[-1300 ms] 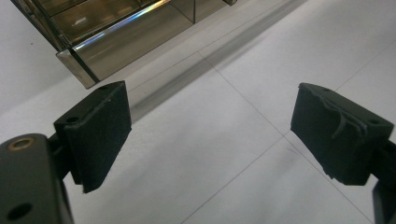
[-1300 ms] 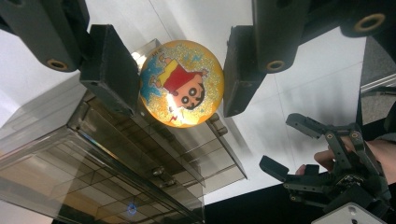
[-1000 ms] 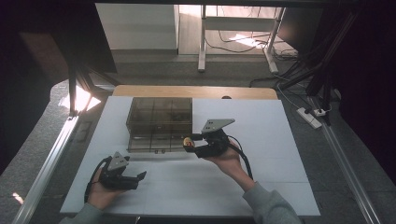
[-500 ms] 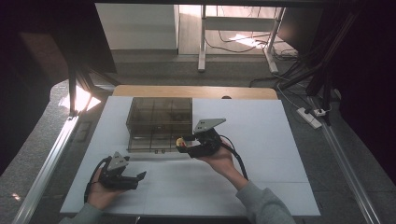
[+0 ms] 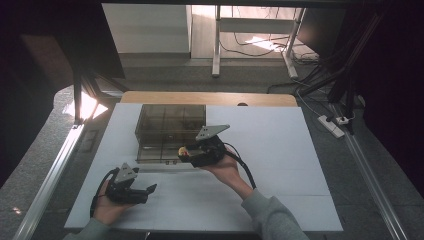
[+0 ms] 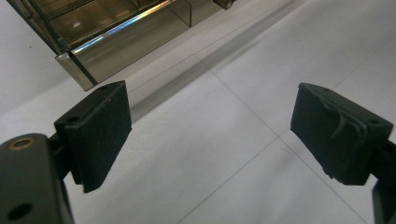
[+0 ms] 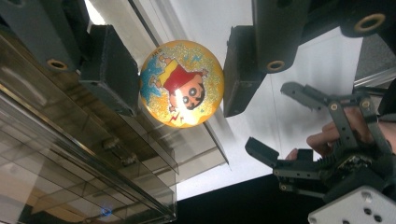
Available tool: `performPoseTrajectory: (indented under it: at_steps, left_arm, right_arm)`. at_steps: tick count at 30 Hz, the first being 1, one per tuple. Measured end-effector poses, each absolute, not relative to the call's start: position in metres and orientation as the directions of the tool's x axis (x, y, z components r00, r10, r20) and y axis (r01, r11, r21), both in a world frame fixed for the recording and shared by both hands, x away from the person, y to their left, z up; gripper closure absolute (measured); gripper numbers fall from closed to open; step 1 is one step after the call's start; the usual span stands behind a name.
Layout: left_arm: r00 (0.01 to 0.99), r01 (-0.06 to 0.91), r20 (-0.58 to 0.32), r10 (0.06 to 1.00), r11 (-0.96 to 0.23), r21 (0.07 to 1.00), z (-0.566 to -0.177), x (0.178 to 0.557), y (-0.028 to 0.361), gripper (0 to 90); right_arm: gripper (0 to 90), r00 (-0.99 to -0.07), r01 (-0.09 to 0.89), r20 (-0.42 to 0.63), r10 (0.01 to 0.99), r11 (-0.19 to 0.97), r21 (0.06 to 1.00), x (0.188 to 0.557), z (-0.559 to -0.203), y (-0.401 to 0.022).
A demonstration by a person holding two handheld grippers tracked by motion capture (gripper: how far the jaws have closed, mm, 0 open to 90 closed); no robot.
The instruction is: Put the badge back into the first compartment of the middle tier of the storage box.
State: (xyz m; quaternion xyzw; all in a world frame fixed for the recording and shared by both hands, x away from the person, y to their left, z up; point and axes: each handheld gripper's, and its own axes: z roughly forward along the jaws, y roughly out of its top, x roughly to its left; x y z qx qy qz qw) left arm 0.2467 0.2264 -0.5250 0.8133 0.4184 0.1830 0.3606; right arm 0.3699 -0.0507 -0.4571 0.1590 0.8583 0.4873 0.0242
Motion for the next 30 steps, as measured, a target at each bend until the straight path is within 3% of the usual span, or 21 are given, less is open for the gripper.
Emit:
performPoseTrajectory:
  at_steps: [30]
  left_arm:
    - [0.581, 0.551, -0.018, 0.814, -0.377, 0.745, -0.524, 0.247, 0.228, 12.9]
  right_arm:
    - [46.3, -0.954, 0.239, 0.111, 0.278, 0.484, 0.842, 0.383, -0.459, 0.006]
